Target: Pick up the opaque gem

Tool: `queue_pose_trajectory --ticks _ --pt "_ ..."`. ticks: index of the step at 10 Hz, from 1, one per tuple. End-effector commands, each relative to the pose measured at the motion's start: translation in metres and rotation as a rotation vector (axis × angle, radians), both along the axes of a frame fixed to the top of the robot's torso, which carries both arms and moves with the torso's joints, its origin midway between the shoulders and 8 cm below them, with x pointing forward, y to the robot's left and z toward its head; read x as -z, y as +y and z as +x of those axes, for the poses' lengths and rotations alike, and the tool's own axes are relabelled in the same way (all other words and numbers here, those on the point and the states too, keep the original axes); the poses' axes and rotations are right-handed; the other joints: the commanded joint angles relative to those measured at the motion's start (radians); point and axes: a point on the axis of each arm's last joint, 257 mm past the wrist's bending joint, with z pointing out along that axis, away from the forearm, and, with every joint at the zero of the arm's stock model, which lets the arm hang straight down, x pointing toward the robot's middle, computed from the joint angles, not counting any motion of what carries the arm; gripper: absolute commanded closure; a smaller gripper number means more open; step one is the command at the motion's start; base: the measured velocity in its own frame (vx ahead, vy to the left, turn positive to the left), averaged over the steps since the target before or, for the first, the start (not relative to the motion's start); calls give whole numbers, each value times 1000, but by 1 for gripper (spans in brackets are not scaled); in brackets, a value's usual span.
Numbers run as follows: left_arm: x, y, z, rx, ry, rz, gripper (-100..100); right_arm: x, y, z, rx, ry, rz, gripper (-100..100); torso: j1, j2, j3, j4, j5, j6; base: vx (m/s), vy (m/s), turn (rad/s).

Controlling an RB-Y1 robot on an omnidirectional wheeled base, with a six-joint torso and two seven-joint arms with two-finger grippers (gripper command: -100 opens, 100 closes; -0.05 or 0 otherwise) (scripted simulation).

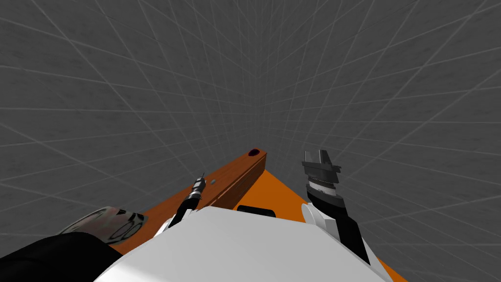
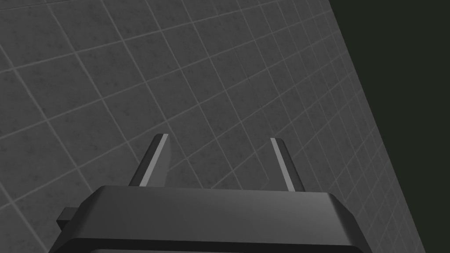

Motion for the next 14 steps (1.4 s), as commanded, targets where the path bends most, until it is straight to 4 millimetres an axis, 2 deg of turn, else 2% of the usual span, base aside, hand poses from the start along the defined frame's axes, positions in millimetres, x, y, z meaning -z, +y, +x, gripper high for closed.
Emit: queue_pose_trajectory --ticks 1,2,3,4,7,8,9,10,11,12,13,14 --pt "23 19 -16 -48 63 -16 -100 0 0 0 0 0 0 0 0 0 0 0 0 0 29 -37 -165" --pt "26 19 -17 -50 68 -19 -100 0 0 0 0 0 0 0 -1 0 0 0 0 0 25 -23 -82" --pt "39 34 -32 -88 109 -29 -100 0 0 0 0 0 0 0 0 0 0 0 0 0 39 -18 -197" --pt "45 35 -35 -93 120 -35 -100 0 0 0 0 0 0 0 1 0 0 0 0 0 32 -7 -95" --pt "93 77 -92 -222 255 -88 -100 0 0 0 0 0 0 0 1 -2 -1 0 0 0 62 -16 -255" --pt "98 77 -96 -227 266 -94 -100 0 0 0 0 0 0 0 1 -3 -1 -1 0 0 58 -2 -83" --pt "113 89 -117 -272 308 -116 -100 0 0 0 0 0 0 0 2 -2 -1 0 0 0 48 -7 -181" --pt "114 89 -118 -273 310 -118 -100 0 0 0 0 0 0 0 1 -1 -1 0 0 0 35 -4 -82" --pt "126 100 -139 -318 348 -141 -100 0 0 0 0 0 0 0 1 0 0 0 0 0 50 -1 -197" --pt "128 100 -141 -320 352 -143 -100 0 0 0 0 0 0 0 1 -1 0 0 0 0 42 7 -85" --pt "138 109 -160 -363 382 -164 -100 0 0 0 0 0 0 0 2 -1 0 0 0 0 58 1 -149" --pt "142 108 -164 -367 391 -170 -100 0 0 0 0 0 0 0 2 -1 -1 0 0 0 46 2 -89"
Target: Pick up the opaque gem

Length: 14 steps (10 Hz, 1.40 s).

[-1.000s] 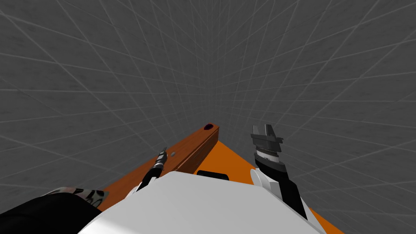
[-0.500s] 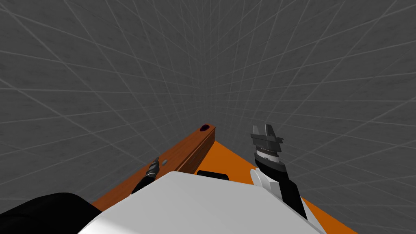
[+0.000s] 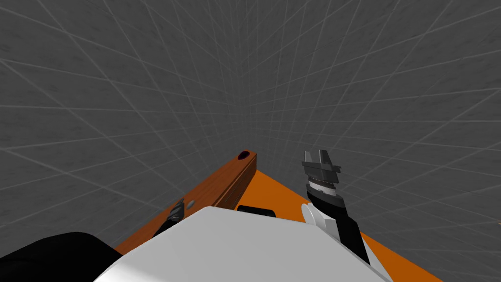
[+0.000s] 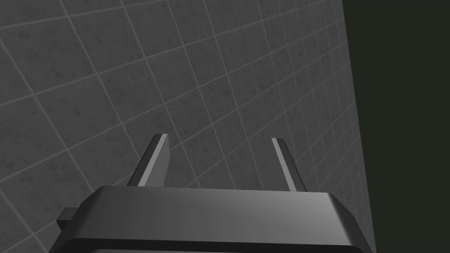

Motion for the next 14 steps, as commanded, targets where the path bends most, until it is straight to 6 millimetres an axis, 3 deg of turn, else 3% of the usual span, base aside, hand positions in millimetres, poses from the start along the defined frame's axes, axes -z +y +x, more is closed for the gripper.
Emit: queue_pose_trajectory --ticks 1,2,3,4,5,6,11,14 --pt "13 10 -23 -53 35 -24 -100 0 0 0 0 0 0 0 0 0 0 0 0 0 54 1 -170" --pt "17 9 -26 -57 43 -30 -100 0 0 0 0 0 0 0 0 0 0 0 0 1 44 8 -92" --pt "27 15 -47 -103 72 -53 -100 0 0 0 0 0 0 0 0 0 0 0 0 0 47 8 -166" --pt "29 15 -49 -105 76 -55 -100 0 0 0 0 0 0 0 0 0 0 0 0 0 40 9 -83" --pt "39 19 -71 -152 105 -81 -100 0 0 0 0 0 0 0 0 0 0 0 0 0 50 14 -149" --pt "39 19 -71 -152 105 -81 -100 0 0 0 0 0 0 0 1 0 0 0 0 0 39 17 -90" --pt "79 21 -162 -360 215 -205 -100 0 0 0 0 0 0 0 2 -3 -2 0 0 0 75 30 -199" --pt "91 15 -188 -422 242 -248 -100 0 0 0 0 0 0 0 1 0 0 0 0 0 46 34 -102"
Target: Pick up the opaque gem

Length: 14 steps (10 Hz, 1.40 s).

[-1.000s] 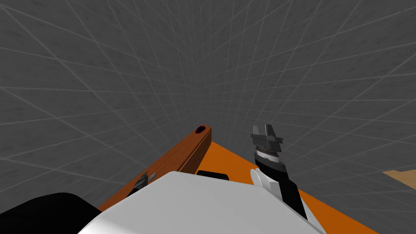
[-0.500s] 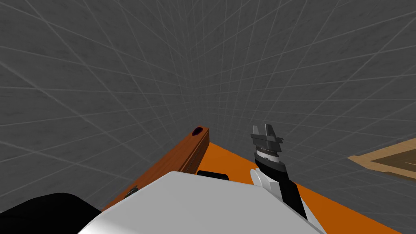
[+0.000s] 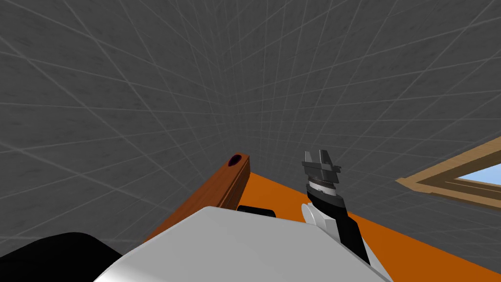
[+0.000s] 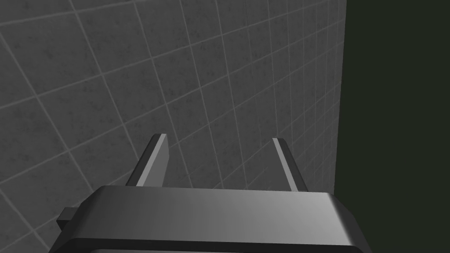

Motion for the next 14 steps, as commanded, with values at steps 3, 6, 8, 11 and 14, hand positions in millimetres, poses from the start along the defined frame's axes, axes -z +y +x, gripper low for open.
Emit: queue_pose_trajectory --ticks 3,6,8,11,14 --pt "12 -10 -24 -64 21 -44 -100 0 0 0 0 0 0 0 2 -2 -1 0 0 0 55 41 -114" --pt "21 -18 -23 -51 23 -47 -100 0 0 0 0 0 0 0 1 1 1 0 0 -1 20 40 55" --pt "27 -23 -22 -39 23 -47 -100 0 0 0 0 0 0 0 2 1 0 0 0 0 37 61 49" --pt "29 -25 -22 -35 23 -48 100 0 0 0 0 0 0 0 -2 2 1 0 0 0 8 11 15" --pt "29 -24 -21 -35 21 -45 100 0 0 0 0 0 0 0 -2 2 1 0 0 0 0 0 0"
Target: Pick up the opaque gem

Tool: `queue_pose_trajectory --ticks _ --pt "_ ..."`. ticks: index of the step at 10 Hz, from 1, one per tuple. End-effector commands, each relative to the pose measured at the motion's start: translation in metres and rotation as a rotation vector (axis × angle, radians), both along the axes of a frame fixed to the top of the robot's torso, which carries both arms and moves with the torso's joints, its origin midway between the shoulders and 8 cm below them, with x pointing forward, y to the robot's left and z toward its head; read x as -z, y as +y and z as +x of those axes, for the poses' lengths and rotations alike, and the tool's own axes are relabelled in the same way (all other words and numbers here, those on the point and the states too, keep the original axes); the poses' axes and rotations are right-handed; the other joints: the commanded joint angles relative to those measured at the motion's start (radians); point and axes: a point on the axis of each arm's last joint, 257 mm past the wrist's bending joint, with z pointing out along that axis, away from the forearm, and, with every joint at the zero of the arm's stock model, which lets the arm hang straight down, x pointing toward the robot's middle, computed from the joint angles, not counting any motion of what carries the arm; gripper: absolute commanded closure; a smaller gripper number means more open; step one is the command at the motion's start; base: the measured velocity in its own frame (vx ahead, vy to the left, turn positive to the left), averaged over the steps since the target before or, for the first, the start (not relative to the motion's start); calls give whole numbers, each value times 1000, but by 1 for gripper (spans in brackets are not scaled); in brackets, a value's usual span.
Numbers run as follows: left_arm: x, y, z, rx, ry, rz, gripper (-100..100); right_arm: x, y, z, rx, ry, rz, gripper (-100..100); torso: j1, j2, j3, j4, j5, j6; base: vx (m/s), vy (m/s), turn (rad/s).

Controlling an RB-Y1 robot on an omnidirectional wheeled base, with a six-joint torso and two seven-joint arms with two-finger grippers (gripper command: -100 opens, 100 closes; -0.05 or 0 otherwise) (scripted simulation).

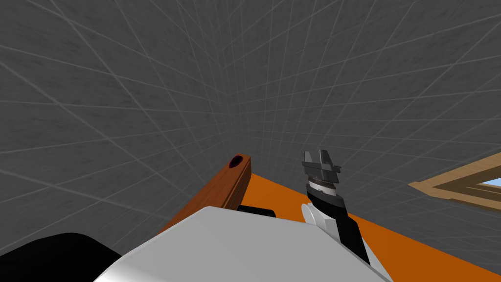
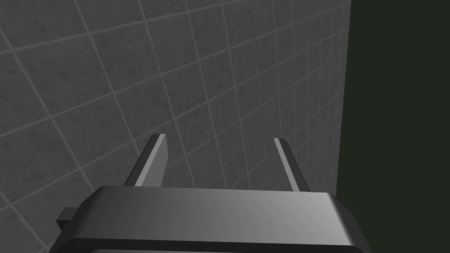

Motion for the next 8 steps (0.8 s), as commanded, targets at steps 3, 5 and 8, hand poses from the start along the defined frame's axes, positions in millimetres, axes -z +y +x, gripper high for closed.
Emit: queue_pose_trajectory --ticks 3,5,8 --pt "-6 5 -2 -13 3 -2 100 0 0 0 0 0 0 0 0 0 0 0 0 0 -5 -10 -24" --pt "-12 10 -3 -25 3 -2 100 0 0 0 0 0 0 0 -3 1 1 0 -1 0 -29 -47 -70" --pt "-12 11 -4 -25 3 -1 0 0 0 0 0 0 0 0 -2 1 1 0 -1 0 -16 -25 -16"
